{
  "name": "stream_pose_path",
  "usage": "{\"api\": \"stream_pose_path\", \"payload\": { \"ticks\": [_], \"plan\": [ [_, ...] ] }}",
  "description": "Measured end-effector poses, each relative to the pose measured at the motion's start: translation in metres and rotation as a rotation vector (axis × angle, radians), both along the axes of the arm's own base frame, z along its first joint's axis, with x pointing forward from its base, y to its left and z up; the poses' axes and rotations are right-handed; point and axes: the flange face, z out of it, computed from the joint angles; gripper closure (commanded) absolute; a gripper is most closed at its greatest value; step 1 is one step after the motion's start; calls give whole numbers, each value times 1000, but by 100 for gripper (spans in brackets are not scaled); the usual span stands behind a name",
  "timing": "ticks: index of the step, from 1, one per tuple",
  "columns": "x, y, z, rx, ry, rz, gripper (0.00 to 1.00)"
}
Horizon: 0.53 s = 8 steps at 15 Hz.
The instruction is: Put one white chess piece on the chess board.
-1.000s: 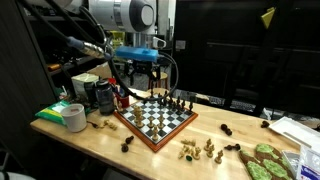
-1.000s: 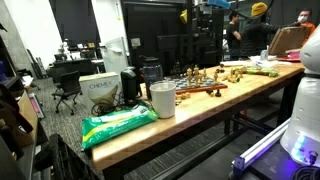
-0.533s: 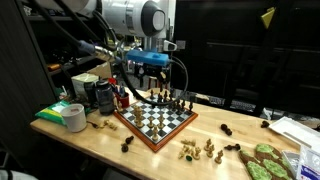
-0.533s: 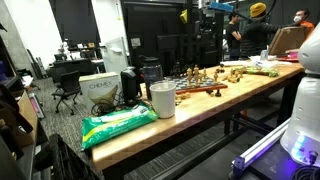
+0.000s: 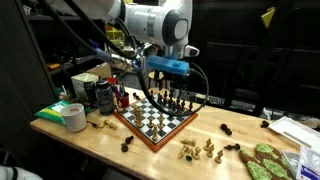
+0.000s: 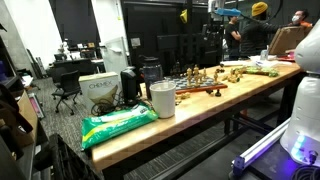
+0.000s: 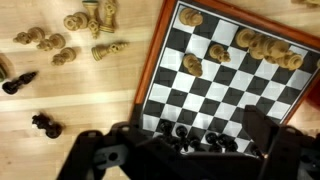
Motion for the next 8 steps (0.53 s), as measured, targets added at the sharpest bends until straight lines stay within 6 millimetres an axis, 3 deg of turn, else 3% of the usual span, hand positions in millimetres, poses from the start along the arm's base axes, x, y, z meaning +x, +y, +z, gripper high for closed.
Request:
{"api": "stream_pose_path", "payload": {
  "ticks": [8],
  "plan": [
    [-2,-81,-42,-57,-25,-186,0]
  ]
}}
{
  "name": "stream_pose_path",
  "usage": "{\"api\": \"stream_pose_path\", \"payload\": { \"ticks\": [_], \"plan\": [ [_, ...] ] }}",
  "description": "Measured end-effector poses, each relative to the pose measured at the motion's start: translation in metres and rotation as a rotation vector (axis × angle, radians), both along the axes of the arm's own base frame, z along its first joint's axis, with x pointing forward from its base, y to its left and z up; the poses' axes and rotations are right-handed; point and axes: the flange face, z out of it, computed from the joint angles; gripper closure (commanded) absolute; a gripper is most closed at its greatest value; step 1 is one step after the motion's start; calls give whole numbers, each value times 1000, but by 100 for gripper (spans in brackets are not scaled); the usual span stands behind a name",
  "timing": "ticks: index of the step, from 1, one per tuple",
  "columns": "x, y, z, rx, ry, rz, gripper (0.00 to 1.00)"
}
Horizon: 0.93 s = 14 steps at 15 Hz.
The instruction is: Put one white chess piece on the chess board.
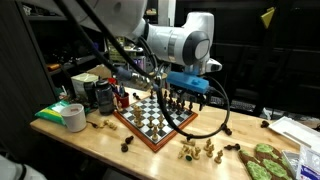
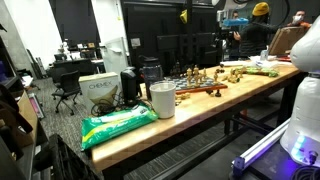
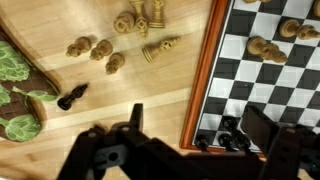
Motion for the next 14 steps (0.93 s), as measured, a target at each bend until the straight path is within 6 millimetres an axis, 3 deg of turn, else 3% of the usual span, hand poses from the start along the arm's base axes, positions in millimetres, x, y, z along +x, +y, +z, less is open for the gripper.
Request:
{"api": "stream_pose_path", "payload": {
  "ticks": [3,14],
  "plan": [
    [-3,-20,-9,-3,-1,-53,0],
    [0,-18,-14,-2,8,-47,0]
  ]
}}
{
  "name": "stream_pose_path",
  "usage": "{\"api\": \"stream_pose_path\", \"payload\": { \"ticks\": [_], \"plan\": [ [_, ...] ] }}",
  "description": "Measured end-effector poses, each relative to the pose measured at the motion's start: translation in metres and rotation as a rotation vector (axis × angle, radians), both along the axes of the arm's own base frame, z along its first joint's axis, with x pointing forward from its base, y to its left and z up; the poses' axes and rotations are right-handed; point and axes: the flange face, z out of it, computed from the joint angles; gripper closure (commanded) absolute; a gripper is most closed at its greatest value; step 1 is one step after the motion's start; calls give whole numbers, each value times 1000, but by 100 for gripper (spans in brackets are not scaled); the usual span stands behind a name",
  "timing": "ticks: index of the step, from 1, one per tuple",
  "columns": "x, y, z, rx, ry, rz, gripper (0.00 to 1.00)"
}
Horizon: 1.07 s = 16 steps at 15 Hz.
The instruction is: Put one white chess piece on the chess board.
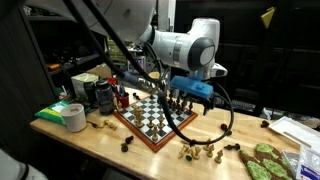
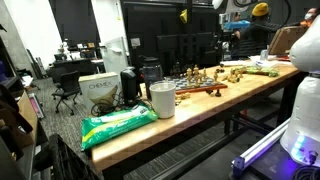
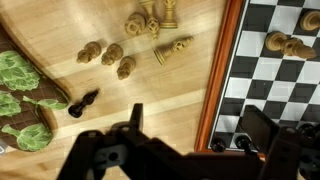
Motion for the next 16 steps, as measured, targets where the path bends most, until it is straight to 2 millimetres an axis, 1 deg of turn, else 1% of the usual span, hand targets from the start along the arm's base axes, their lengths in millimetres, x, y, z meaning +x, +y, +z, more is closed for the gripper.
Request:
{"api": "stream_pose_path", "payload": {
  "ticks": [10,16],
  "plan": [
    [0,0,-1,0,1,-1,0],
    [3,-7,-15,1,25,26,0]
  ]
}}
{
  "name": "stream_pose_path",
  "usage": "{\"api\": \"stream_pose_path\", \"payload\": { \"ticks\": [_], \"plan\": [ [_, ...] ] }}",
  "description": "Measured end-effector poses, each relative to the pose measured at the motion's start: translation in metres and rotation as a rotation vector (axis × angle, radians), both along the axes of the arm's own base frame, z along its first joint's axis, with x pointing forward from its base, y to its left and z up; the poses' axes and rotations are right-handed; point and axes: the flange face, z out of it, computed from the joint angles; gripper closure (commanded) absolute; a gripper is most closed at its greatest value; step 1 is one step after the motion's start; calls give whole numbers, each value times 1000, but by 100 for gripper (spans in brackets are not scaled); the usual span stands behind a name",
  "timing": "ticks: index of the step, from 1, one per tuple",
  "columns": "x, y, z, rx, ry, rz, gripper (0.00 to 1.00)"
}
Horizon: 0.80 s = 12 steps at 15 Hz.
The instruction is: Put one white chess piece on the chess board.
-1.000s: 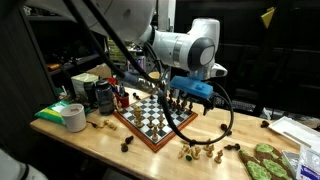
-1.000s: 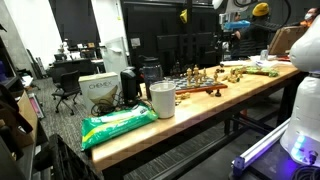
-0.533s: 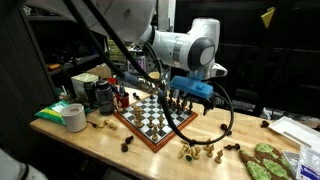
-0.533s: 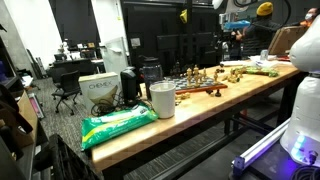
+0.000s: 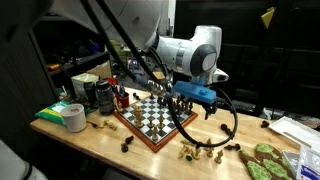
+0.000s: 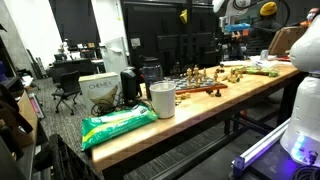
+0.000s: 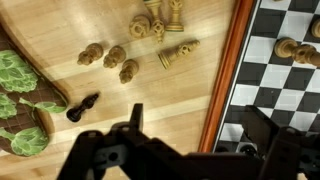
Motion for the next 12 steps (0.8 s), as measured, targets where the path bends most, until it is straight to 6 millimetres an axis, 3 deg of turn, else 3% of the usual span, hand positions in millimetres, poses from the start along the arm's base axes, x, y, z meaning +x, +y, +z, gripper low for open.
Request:
{"api": "stream_pose_path", "payload": {
  "ticks": [12],
  "plan": [
    [19,-55,-59,5,4,-41,0]
  ]
}}
